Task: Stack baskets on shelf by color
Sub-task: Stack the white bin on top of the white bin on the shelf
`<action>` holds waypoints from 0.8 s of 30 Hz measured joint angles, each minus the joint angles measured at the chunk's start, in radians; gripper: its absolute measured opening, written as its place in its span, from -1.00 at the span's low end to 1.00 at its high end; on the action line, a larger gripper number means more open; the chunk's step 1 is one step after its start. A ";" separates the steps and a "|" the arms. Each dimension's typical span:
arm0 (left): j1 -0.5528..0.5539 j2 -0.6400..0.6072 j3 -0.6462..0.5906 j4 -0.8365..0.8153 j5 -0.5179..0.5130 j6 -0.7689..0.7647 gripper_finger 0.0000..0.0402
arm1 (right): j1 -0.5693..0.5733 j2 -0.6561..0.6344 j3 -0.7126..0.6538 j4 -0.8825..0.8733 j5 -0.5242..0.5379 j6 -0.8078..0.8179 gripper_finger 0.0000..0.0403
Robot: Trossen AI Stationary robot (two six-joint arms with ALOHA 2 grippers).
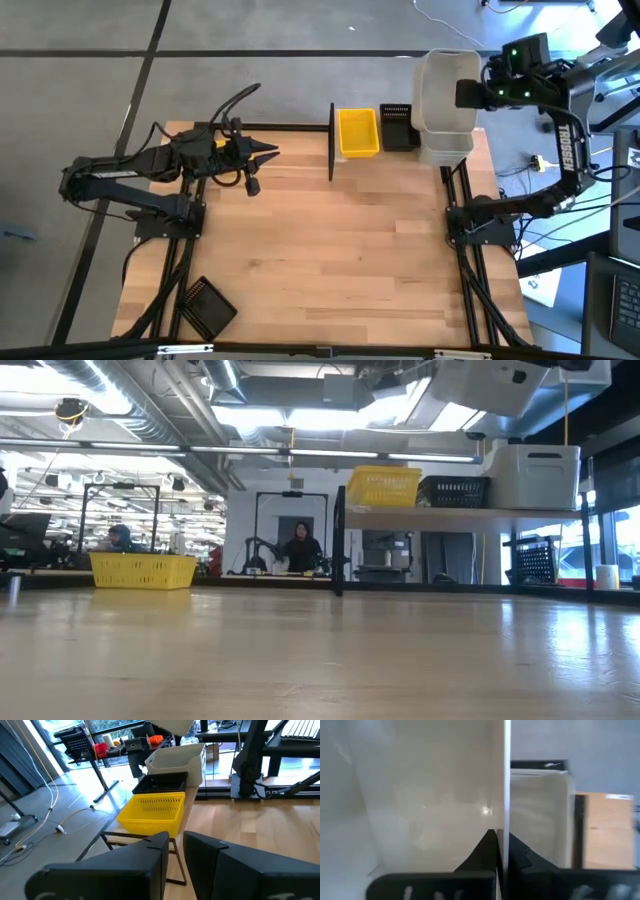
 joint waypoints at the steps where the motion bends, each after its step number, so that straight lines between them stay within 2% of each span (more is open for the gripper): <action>1: 0.000 0.000 0.000 0.000 0.000 0.000 -0.76 | -0.027 0.006 0.000 0.000 -0.058 -0.023 -1.00; 4: 0.000 0.000 0.000 0.000 0.000 -0.003 -0.76 | -0.093 0.022 0.000 0.000 -0.173 -0.064 -1.00; 8: 0.000 0.000 0.000 0.007 0.000 -0.008 -0.76 | -0.150 0.027 0.000 0.001 -0.176 -0.082 -1.00; 14: 0.000 0.000 0.000 0.017 0.000 -0.027 -0.76 | -0.150 0.007 -0.019 0.002 -0.182 -0.077 -1.00; 24: 0.000 0.000 0.000 0.024 0.000 -0.028 -0.76 | -0.151 -0.222 -0.294 -0.003 -0.122 -0.028 -1.00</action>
